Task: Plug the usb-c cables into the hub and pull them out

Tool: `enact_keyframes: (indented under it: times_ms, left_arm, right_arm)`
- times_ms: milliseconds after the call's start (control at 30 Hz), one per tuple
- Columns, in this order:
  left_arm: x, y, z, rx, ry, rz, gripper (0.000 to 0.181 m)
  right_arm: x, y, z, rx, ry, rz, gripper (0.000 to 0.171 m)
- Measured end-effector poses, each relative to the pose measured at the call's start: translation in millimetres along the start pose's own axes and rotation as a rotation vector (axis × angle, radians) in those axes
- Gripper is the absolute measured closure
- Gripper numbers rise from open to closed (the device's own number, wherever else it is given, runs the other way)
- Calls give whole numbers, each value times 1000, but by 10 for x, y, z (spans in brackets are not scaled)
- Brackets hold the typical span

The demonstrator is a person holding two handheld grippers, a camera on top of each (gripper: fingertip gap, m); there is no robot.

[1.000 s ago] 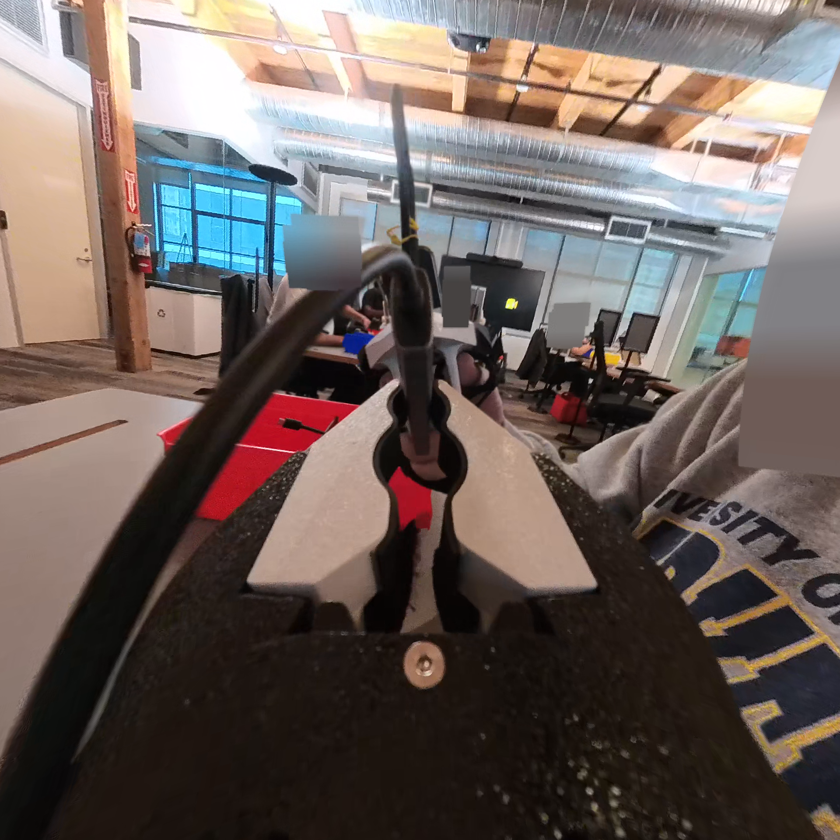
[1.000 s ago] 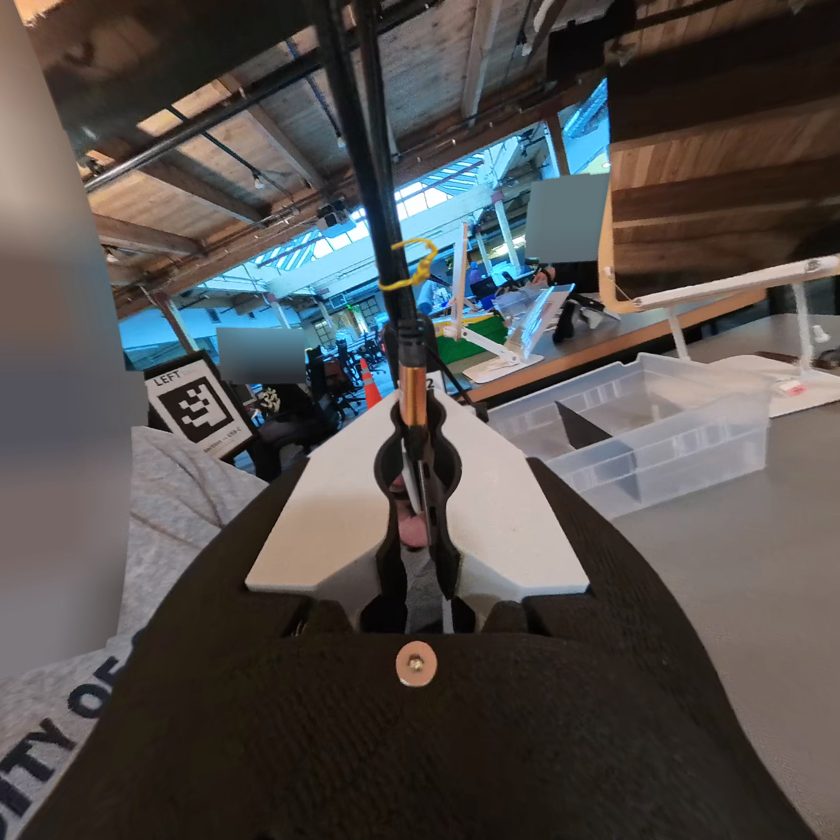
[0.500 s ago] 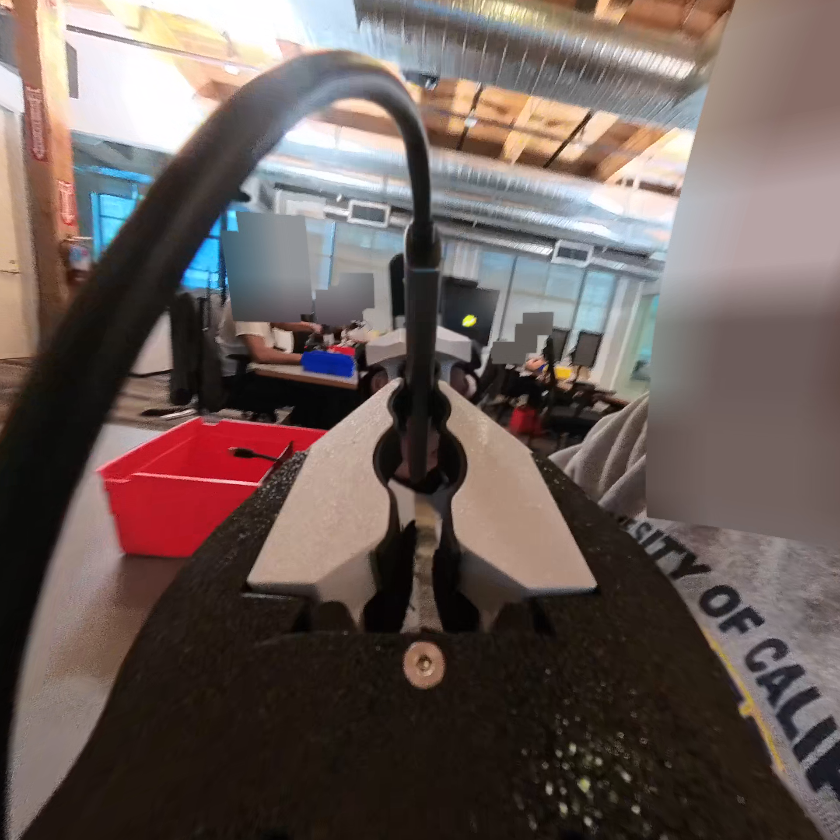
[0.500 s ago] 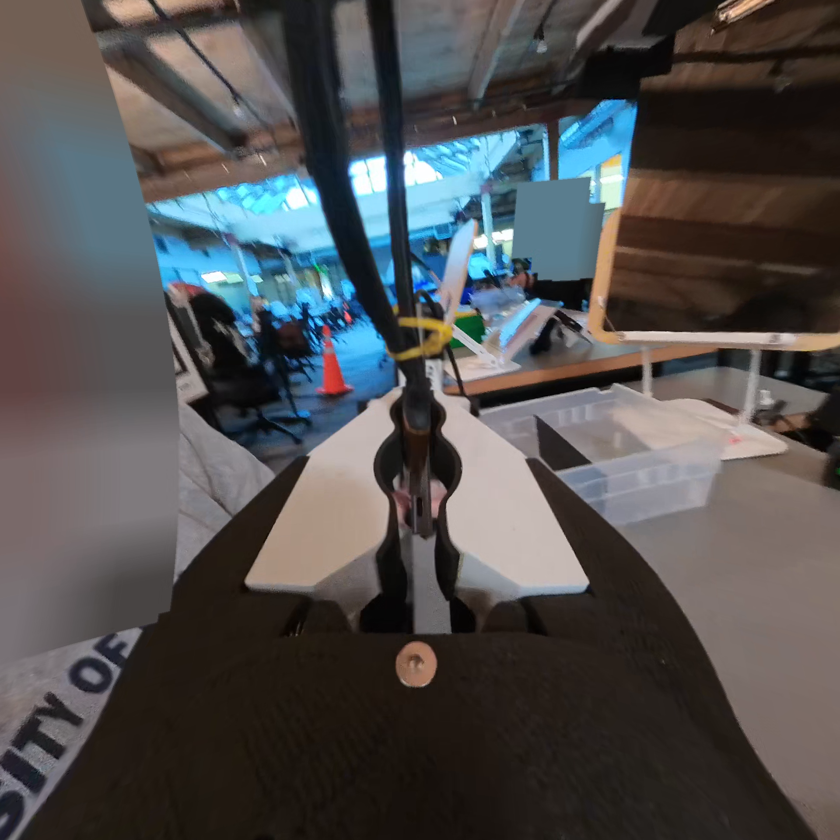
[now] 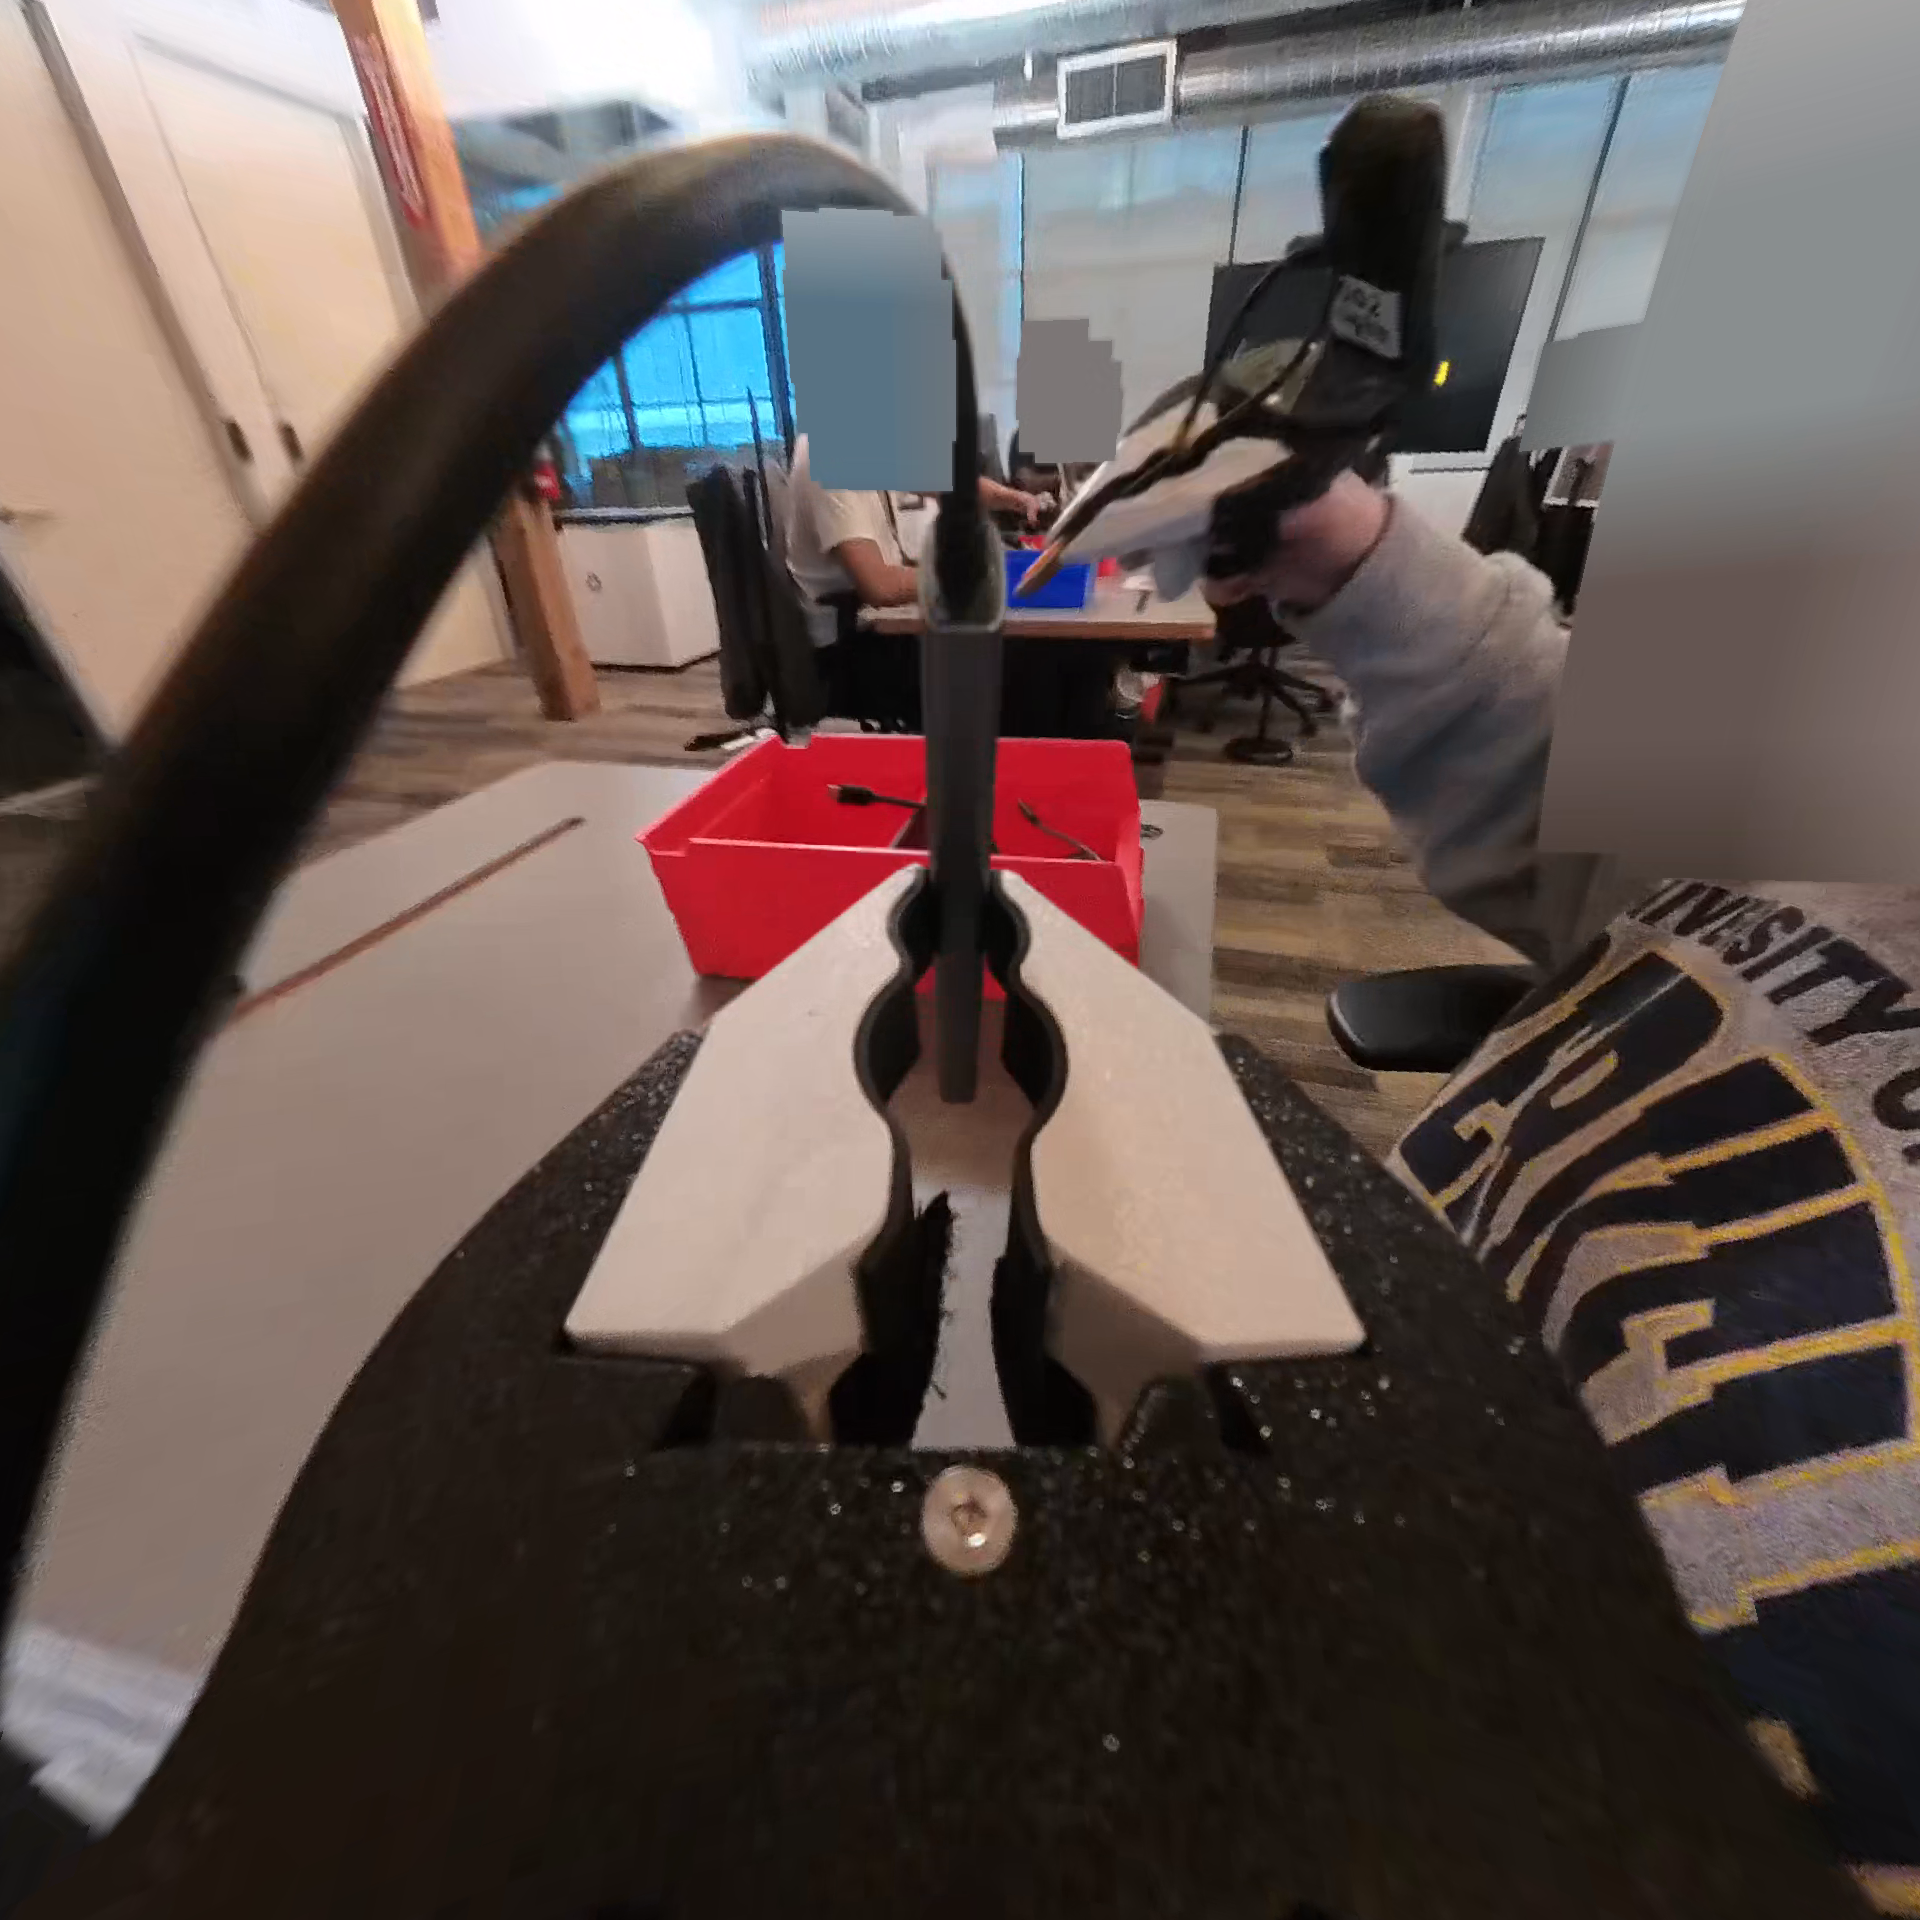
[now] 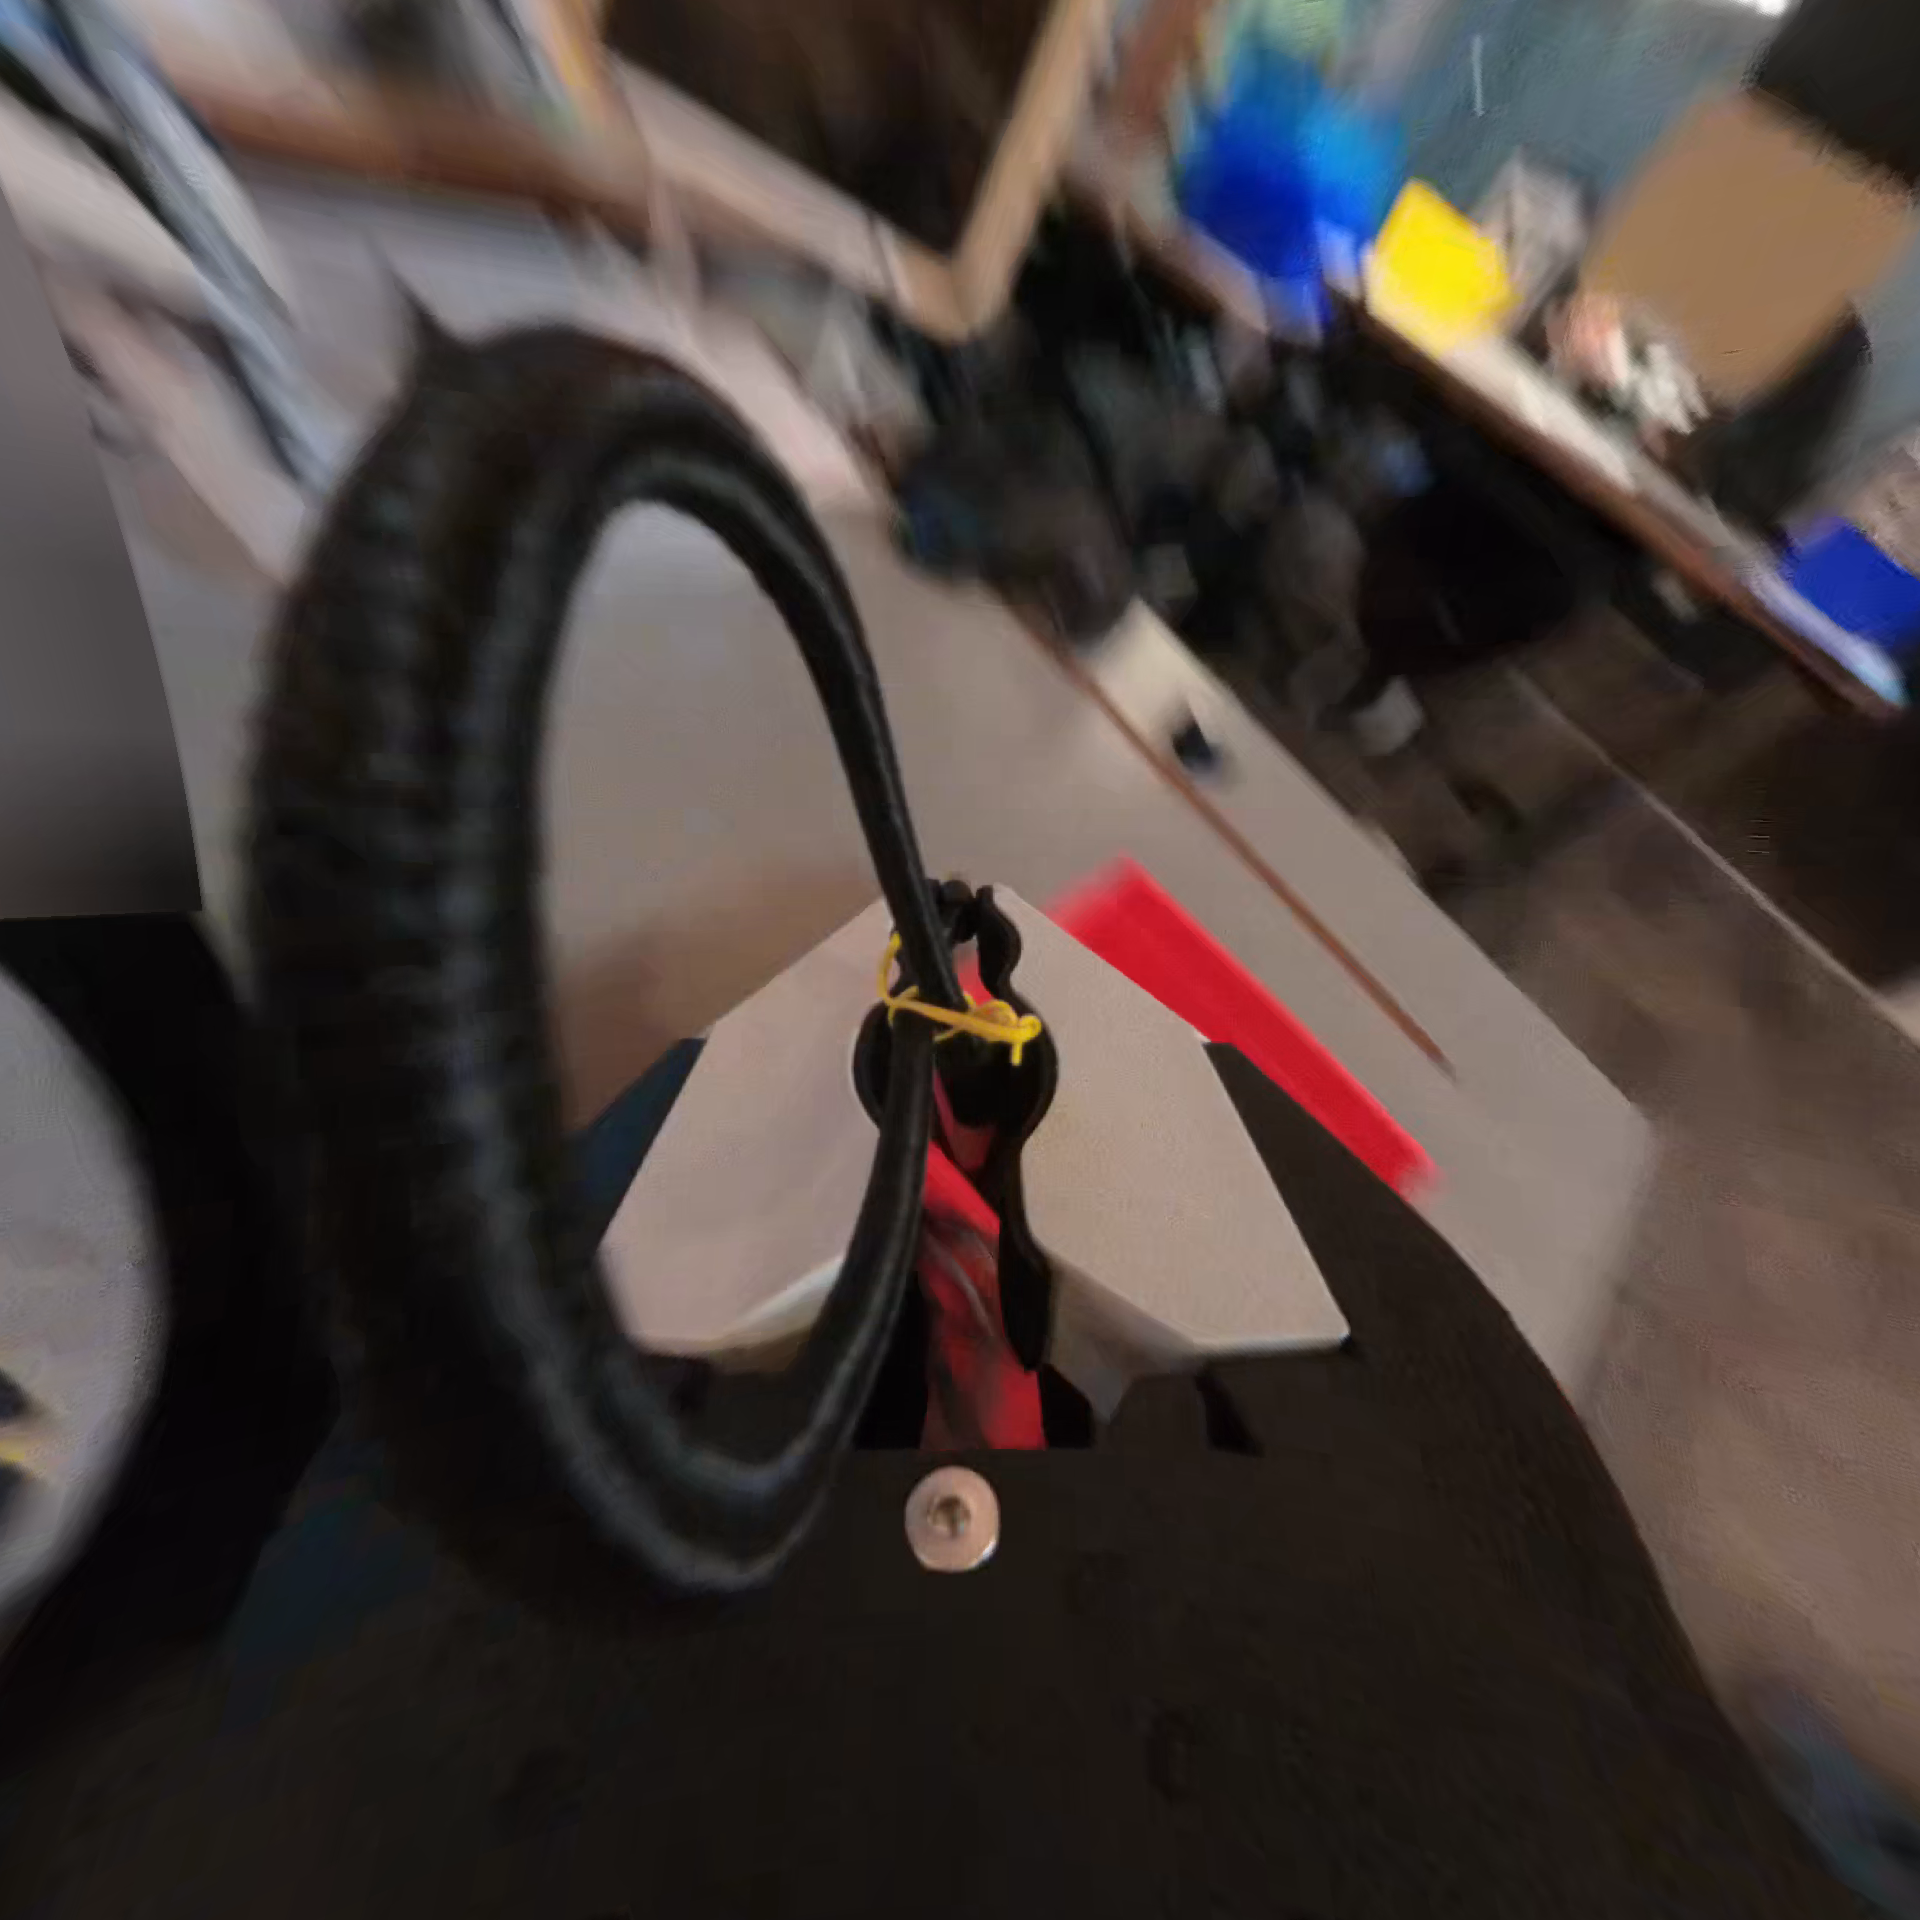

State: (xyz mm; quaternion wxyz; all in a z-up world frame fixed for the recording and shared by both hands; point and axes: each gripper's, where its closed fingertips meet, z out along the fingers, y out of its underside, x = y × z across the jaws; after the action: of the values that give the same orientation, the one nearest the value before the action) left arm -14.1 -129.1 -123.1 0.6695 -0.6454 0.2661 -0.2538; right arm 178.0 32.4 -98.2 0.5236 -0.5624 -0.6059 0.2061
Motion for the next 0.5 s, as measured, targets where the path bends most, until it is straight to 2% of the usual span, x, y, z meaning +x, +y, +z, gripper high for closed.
enact_keyframes:
  times_ms: [100, 200, 300, 333, 400, 433, 500]
  left_arm:
    - [37, 129, 198, -1, 68, -90, 173]
    - [91, 227, 382, 1, 138, -176, 173]
    - [146, 304, 541, -15, 183, -212, 173]
    - [159, 323, 583, -23, 191, -215, 173]
    - [177, 346, 642, -33, 202, -215, 173]
    - [184, 346, 660, -32, 209, -217, 173]
    - [170, 350, 685, -28, 206, -220, 173]
  right_arm:
    - [358, 946, 51, -506, 139, -157, 165]
    - [478, 1599, 33, -864, 160, -253, 165]
    - [554, 1841, 78, -988, 188, -365, 163]
    - [539, 1904, 91, -1010, 171, -354, 154]
    - [503, 2017, 73, -1054, 130, -300, 120]
    - [509, 2027, 60, -1052, 120, -286, 110]
    - [607, 1950, -21, -1019, 149, -259, 110]
